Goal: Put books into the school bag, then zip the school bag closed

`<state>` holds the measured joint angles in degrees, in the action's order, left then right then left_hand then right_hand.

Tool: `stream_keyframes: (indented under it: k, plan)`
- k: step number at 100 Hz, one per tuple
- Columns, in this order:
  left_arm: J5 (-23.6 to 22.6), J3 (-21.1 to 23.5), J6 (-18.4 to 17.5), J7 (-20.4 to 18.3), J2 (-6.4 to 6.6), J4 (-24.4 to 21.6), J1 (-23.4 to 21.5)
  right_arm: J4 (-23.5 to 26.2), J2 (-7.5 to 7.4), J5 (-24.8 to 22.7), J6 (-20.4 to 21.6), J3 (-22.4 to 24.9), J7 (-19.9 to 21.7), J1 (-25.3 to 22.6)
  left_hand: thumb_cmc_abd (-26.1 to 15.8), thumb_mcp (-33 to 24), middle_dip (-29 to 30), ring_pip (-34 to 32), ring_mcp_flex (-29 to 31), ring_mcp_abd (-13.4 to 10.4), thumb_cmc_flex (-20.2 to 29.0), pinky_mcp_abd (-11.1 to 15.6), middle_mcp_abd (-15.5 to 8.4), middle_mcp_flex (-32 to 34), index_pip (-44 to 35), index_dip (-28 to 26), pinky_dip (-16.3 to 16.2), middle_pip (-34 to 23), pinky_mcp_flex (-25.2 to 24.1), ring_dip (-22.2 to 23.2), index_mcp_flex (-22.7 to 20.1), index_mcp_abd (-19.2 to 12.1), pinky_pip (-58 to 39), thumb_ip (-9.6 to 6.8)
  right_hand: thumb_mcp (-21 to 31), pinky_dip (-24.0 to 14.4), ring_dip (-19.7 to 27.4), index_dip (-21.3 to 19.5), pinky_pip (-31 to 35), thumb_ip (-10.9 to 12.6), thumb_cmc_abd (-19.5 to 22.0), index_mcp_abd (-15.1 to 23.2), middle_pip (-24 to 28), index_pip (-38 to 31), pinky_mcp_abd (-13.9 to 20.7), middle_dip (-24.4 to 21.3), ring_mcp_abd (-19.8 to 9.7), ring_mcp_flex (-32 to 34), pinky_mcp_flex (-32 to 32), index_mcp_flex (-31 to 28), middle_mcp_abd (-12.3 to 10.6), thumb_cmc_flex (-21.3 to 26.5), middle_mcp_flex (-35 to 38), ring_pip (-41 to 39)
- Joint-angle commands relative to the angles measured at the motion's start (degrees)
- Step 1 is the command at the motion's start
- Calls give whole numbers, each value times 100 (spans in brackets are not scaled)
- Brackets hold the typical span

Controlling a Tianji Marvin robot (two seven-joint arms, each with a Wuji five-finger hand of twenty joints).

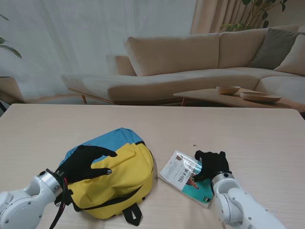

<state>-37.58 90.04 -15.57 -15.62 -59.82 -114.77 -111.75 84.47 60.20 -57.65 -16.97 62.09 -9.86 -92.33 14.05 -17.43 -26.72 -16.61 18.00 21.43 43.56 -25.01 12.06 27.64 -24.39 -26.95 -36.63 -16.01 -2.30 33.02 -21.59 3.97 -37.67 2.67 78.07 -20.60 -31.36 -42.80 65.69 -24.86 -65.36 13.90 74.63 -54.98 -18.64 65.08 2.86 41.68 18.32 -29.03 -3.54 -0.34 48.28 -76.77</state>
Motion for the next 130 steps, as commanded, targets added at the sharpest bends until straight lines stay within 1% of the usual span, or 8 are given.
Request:
stream_keyframes:
  k: [1, 24, 41, 62, 74, 104, 113, 130]
  plan:
    - [-2, 16, -13, -95, -12, -69, -58, -386, 83, -1, 57, -164, 271, -329, 44, -201, -67, 118, -120, -143, -137, 176, -89, -205, 65, 117, -84, -58, -137, -79, 240, 67, 210, -95, 550, -76, 60, -89, 102, 903, 448, 648, 916, -859, -185, 63, 19, 152, 7, -3553, -1009, 5074, 729, -195]
    - [-7, 21, -22, -93, -12, -74, -62, -24, 92, -41, 148, 80, 307, -523, 42, -217, -69, 145, -163, -156, -144, 187, -105, -257, 66, 117, -94, -48, -147, -90, 244, 62, 236, -92, 377, -78, -100, -559, 85, 953, 844, 793, 676, -819, 18, 423, 234, -550, -203, -4324, -706, 4978, -12, 268]
    - [6, 21, -11, -101, -12, -85, -66, 253, 86, -133, 259, 280, 394, -686, 47, -224, -68, 161, -186, -167, -142, 194, -112, -281, 65, 114, -102, -42, -156, -95, 244, 66, 262, -91, 379, -85, -12, -894, 55, 1007, 1158, 678, -393, -697, 256, -1987, -31, -1360, -325, -4193, -234, 4914, -1594, 1266]
    - [11, 20, -9, -101, -12, -90, -69, 555, 89, -216, 388, 481, 415, -836, 42, -221, -69, 170, -191, -187, -154, 183, -119, -286, 66, 113, -115, -42, -159, -97, 241, 66, 280, -88, 488, -2, 397, -1499, -43, 1035, 1397, 785, -2245, -880, 210, -4268, 102, -473, -1, -4175, -95, 4991, 386, 2588]
    - [18, 20, -8, -97, -13, -89, -69, 649, 121, -145, 399, 540, 309, -879, 39, -225, -69, 174, -190, -179, -150, 183, -119, -288, 59, 108, -124, -42, -157, -97, 232, 63, 287, -89, 567, 37, 537, -1925, -23, 1107, 1506, 774, -2398, -1124, 101, -4203, 161, 226, 287, -4297, -78, 5108, 1594, 2594]
    - [45, 30, -3, -105, -13, -86, -74, 994, 213, 222, 447, 721, 135, -1033, 32, -223, -77, 161, -154, -167, -149, 183, -102, -203, 50, 100, -139, -63, -155, -89, 220, 70, 297, -89, 1186, -81, 772, -2351, 518, 1131, 739, 405, -1188, -1716, -240, -2359, 416, 1180, 947, -4664, 32, 5786, 2079, 1005]
    - [55, 32, -2, -99, -15, -84, -75, 1130, 244, 319, 480, 790, 53, -1079, 23, -224, -75, 156, -145, -163, -149, 181, -122, -208, 49, 99, -144, -56, -150, -86, 217, 70, 297, -90, 1188, 812, 856, -2310, 970, 1196, 496, 331, -1035, -1999, -513, -2239, 545, 1333, 1020, -4694, 150, 6002, 2239, 633]
    - [81, 36, 1, -94, -17, -80, -72, 1433, 279, 470, 599, 945, 27, -1173, 23, -225, -76, 141, -122, -151, -140, 180, -98, -174, 45, 98, -161, -60, -128, -78, 195, 68, 287, -91, 1188, 1293, 829, -2241, 1266, 1186, 178, 227, -850, -2318, -814, -2280, 651, 1565, 1163, -4753, 242, 6230, 2482, 438]
